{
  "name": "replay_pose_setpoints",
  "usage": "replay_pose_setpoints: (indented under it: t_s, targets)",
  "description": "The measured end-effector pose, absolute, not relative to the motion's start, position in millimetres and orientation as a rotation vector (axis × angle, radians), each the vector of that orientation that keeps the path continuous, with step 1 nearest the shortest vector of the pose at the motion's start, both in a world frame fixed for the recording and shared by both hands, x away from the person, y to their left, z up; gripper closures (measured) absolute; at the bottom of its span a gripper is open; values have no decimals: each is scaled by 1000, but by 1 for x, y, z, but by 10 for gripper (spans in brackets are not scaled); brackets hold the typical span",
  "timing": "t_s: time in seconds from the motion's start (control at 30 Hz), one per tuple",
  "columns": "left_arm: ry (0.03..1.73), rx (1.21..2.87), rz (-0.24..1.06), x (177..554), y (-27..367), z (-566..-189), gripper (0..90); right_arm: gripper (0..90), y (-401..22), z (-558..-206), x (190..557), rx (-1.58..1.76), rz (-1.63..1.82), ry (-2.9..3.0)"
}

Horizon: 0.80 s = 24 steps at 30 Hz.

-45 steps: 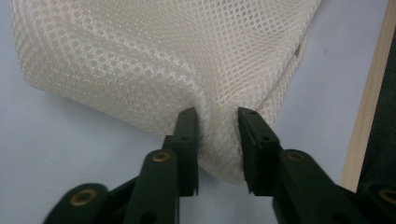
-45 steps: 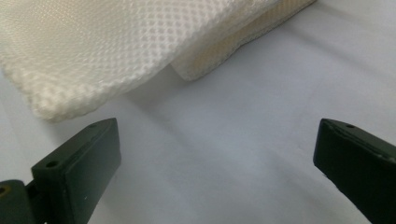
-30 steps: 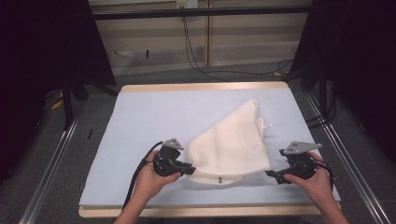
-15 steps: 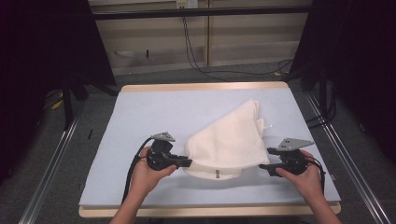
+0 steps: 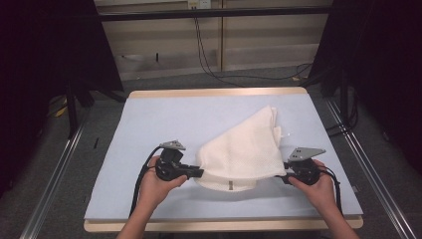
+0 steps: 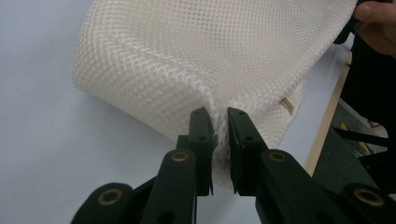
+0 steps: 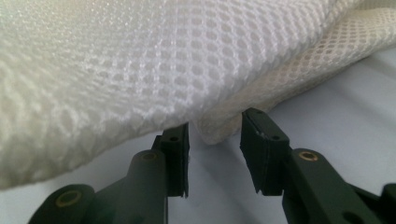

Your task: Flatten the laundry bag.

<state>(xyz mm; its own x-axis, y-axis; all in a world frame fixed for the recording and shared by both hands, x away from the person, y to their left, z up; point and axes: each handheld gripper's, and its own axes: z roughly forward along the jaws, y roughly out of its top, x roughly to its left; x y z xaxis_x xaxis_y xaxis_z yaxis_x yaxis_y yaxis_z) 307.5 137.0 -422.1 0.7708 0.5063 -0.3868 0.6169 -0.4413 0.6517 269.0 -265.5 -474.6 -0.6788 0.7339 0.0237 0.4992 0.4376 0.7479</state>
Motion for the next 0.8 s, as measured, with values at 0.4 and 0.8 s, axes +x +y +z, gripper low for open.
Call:
replay_pose_setpoints:
  t_s: [0.4, 0.8]
  targets:
    - [850, 2116, -162, 309, 141, -420, 811, 893, -270, -469, 267, 1009, 1124, 2365]
    - [893, 2076, -160, 313, 148, -419, 811, 900, -271, -467, 265, 999, 1120, 2386]
